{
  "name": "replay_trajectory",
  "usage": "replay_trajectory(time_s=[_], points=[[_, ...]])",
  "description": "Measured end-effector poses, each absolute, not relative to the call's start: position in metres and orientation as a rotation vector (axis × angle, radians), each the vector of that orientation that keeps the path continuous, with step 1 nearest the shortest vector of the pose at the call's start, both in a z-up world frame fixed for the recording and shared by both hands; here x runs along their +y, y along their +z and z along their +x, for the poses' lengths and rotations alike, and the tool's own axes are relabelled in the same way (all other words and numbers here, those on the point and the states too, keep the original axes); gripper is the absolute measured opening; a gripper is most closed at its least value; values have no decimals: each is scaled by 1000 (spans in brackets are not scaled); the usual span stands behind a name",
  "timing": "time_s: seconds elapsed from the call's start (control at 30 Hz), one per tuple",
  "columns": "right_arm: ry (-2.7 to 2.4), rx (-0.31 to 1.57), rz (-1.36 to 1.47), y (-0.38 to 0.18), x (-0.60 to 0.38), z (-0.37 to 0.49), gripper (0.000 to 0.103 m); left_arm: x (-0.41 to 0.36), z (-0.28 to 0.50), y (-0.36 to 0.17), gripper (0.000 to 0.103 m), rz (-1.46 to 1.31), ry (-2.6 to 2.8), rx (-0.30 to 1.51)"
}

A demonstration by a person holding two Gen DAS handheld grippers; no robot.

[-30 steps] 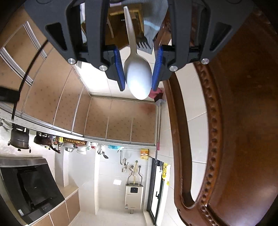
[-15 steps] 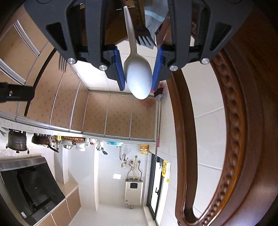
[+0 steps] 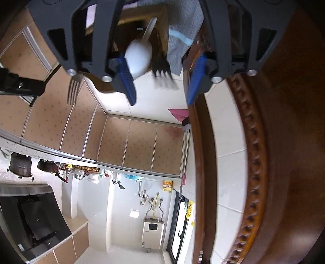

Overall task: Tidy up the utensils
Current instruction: 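Lift the white spoon into the wooden holder while the right gripper inserts the chopstick, then grasp the steel ladle handle with the left gripper while the right gripper grasps another chopstick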

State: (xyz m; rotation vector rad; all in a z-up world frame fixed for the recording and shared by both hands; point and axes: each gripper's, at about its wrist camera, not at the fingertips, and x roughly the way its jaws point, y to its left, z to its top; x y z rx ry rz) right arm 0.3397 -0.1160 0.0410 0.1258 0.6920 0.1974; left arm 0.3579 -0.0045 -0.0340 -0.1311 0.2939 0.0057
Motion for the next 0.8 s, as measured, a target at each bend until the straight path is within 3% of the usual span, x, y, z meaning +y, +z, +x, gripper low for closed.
replay_trajectory(time_s=[0.03,0.07,0.23,0.43,0.57,0.8], points=[[193,695,131,40,-120,335,45,-1,350,-34,58,-147,0,298],[191,693,137,40,-123,330,49,1,344,-35,61,-154,-4,303],[142,699,114,32,-144,299,53,4,316,-57,67,-158,-32,462],[77,831,91,-23,-156,279,53,-20,308,-118,66,-37,-122,696],[81,967,125,-67,-151,289,50,-35,318,-158,58,-17,-198,834],[115,1083,157,-112,-120,299,45,-47,320,-178,57,8,-210,845]])
